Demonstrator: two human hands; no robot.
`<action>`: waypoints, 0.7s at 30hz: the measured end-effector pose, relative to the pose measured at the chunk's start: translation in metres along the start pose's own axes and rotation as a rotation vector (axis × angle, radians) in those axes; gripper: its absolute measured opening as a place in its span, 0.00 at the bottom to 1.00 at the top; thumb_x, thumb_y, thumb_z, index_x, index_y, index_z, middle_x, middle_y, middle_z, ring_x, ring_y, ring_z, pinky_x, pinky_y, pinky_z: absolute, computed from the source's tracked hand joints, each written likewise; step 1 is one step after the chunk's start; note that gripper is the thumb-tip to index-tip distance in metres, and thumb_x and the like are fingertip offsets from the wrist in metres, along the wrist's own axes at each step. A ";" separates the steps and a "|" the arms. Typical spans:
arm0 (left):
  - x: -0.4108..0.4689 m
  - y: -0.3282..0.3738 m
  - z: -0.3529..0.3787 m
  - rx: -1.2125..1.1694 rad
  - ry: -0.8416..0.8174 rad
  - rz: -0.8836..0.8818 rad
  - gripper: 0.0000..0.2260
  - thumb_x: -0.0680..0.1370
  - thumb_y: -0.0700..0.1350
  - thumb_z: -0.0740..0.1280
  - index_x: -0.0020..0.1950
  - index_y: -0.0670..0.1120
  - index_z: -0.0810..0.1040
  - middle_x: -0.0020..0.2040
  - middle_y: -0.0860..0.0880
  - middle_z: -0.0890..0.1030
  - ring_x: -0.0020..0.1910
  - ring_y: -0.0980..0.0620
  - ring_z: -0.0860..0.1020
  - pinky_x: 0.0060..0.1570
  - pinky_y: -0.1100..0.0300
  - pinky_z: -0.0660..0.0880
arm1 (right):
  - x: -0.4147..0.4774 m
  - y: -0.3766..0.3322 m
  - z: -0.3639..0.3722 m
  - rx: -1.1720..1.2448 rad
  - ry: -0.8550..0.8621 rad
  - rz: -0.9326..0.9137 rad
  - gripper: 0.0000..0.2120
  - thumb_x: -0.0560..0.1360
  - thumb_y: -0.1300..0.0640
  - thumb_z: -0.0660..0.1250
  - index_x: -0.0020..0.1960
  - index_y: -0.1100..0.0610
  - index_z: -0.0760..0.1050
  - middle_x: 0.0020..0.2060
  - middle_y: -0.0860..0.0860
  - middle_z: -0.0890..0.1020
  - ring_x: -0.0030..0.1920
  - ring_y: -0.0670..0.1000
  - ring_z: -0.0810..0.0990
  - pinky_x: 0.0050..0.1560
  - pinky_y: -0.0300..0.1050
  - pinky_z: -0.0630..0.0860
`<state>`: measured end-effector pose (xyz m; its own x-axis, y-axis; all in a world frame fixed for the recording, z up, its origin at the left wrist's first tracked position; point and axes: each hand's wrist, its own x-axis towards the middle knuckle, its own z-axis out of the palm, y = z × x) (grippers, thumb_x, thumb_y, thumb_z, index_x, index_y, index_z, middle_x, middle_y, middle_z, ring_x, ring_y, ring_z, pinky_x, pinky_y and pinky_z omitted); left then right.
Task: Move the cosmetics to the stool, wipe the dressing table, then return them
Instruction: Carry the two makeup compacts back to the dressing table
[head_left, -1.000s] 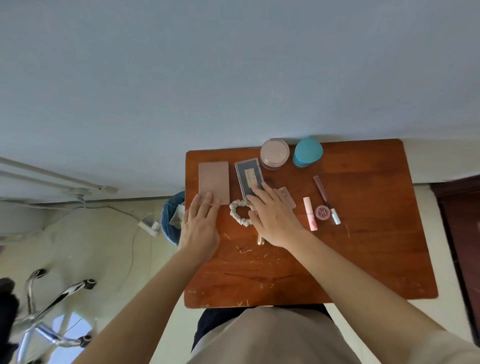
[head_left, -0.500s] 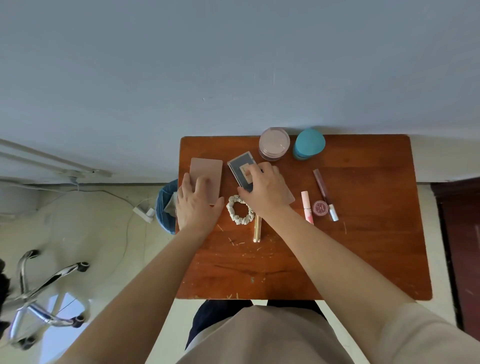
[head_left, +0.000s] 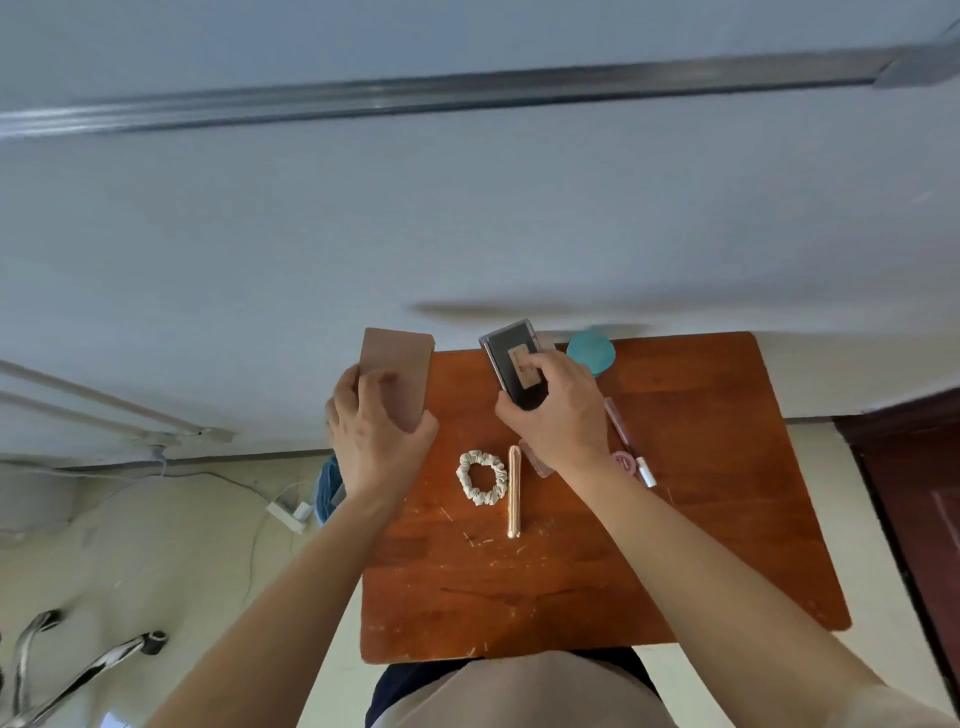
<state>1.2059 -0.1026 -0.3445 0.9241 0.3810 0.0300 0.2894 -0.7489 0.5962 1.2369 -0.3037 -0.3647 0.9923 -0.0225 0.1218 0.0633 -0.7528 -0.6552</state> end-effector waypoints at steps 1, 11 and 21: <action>0.003 0.007 -0.011 -0.022 0.011 0.038 0.25 0.68 0.50 0.74 0.63 0.49 0.72 0.68 0.48 0.67 0.64 0.45 0.66 0.62 0.50 0.67 | -0.001 -0.007 -0.011 -0.005 0.036 0.008 0.19 0.68 0.42 0.72 0.55 0.48 0.75 0.49 0.42 0.79 0.50 0.45 0.75 0.43 0.29 0.65; -0.015 0.084 -0.080 -0.347 -0.044 0.515 0.30 0.66 0.55 0.74 0.66 0.51 0.70 0.71 0.52 0.66 0.66 0.49 0.65 0.59 0.53 0.70 | -0.089 -0.061 -0.121 -0.097 0.525 0.177 0.19 0.68 0.37 0.70 0.56 0.42 0.73 0.52 0.38 0.79 0.52 0.42 0.75 0.48 0.37 0.77; -0.174 0.167 -0.079 -0.552 -0.360 0.891 0.28 0.68 0.53 0.75 0.65 0.56 0.69 0.70 0.54 0.65 0.67 0.52 0.64 0.61 0.48 0.73 | -0.302 -0.067 -0.220 -0.220 1.020 0.492 0.19 0.65 0.40 0.72 0.54 0.42 0.74 0.47 0.33 0.76 0.49 0.40 0.76 0.46 0.24 0.68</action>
<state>1.0732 -0.2510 -0.1871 0.7907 -0.4208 0.4446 -0.5834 -0.2977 0.7557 0.9099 -0.3911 -0.1929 0.3507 -0.7914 0.5007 -0.4264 -0.6110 -0.6670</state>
